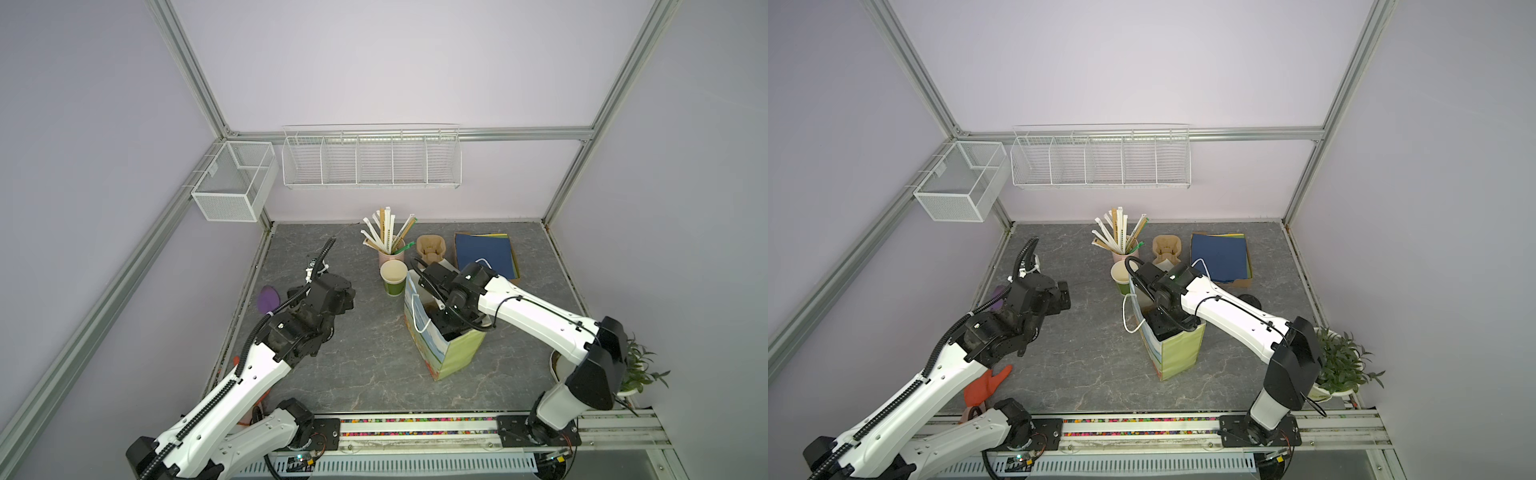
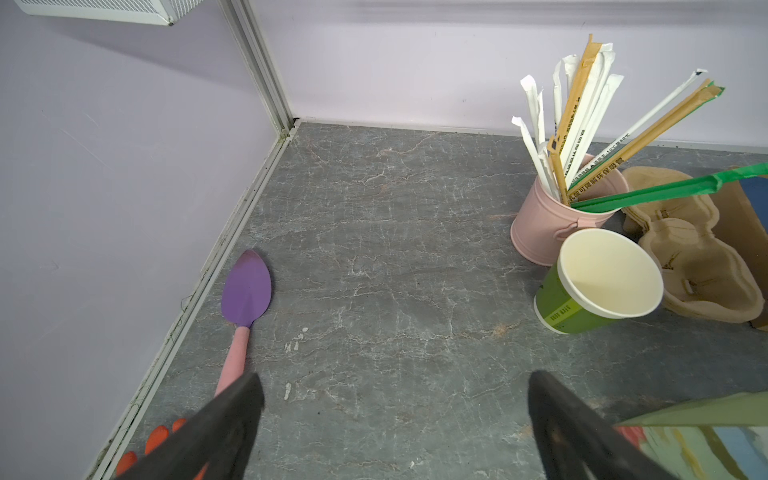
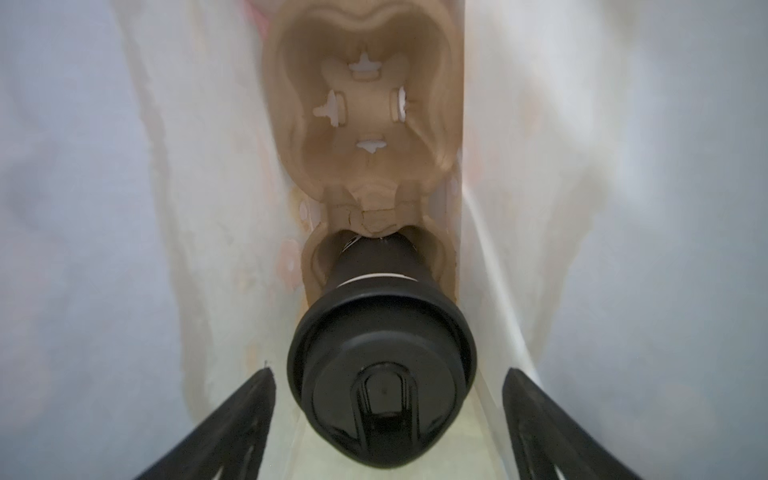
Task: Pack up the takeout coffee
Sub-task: 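Open the right gripper and lift it up out of the bag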
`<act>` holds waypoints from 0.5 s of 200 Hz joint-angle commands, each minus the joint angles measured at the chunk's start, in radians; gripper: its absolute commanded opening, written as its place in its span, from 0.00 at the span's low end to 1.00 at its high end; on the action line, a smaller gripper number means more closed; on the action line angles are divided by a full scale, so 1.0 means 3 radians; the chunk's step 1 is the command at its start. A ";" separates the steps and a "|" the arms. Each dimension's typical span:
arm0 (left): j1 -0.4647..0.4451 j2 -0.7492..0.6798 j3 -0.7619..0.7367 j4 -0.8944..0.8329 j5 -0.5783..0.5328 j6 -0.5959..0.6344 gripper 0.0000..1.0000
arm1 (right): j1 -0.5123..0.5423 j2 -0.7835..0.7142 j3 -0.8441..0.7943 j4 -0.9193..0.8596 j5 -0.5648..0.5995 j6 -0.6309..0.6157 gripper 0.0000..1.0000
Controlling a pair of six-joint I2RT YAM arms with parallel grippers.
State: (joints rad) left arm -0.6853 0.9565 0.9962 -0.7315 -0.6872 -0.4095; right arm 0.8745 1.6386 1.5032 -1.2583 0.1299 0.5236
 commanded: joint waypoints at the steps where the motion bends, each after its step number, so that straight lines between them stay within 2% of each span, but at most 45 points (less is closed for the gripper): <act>1: 0.0014 0.0017 -0.0031 -0.0029 -0.0010 0.0036 0.99 | 0.0025 0.0040 0.0119 -0.0141 0.0094 -0.0027 0.88; 100: 0.0014 0.0027 -0.0038 -0.0021 0.0066 0.0038 0.99 | 0.0056 0.0070 0.0374 -0.0259 0.0119 -0.0119 0.88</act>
State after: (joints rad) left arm -0.6853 0.9623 0.9962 -0.7315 -0.6720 -0.4095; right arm 0.8856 1.6405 1.6009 -1.3018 0.1570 0.5018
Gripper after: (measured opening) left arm 0.993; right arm 0.883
